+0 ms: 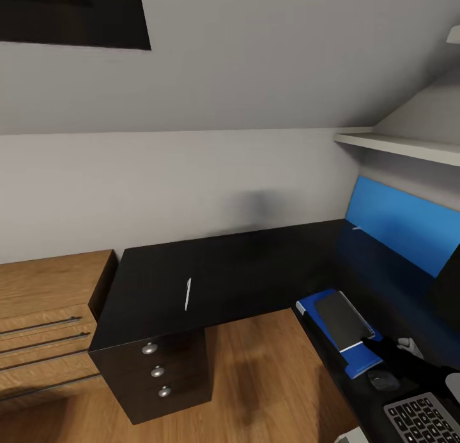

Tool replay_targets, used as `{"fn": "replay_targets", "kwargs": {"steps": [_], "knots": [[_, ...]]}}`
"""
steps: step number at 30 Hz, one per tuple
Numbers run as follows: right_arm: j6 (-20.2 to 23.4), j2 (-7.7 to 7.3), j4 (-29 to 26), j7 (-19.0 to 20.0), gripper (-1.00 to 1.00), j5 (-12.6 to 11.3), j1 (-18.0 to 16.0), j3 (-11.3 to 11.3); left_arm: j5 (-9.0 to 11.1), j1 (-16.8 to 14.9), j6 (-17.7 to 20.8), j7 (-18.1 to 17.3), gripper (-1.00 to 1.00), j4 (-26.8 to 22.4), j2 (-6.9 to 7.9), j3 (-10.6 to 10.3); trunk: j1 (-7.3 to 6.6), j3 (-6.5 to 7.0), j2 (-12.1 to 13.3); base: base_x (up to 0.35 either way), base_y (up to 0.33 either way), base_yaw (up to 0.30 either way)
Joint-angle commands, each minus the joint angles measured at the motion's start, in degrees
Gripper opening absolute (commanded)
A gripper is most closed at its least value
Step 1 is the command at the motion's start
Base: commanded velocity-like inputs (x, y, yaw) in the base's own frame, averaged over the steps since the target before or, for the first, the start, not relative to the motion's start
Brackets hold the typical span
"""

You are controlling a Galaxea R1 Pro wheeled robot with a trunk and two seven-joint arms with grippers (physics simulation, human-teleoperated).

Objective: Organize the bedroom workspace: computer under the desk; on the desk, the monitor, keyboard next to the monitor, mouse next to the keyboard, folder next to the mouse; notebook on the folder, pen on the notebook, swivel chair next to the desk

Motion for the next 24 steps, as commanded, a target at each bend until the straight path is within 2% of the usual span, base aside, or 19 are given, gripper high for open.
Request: {"fn": "replay_targets", "kwargs": {"steps": [1, 24], "knots": [[0.36, 0.01, 0.04, 0.30, -1.00, 0.02, -0.05, -0.15, -0.62, -0.02, -0.11, 0.54, 1.00, 0.00, -0.02, 0.13, 0.00, -0.07, -0.05, 0.000, 0.000, 0.000], [0.36, 0.00, 0.09, 0.23, -1.00, 0.02, -0.05, -0.15, -0.62, -0.03, -0.11, 0.54, 1.00, 0.00, 0.04, 0.13, 0.00, -0.07, -0.05, 0.000, 0.000, 0.000]]}}
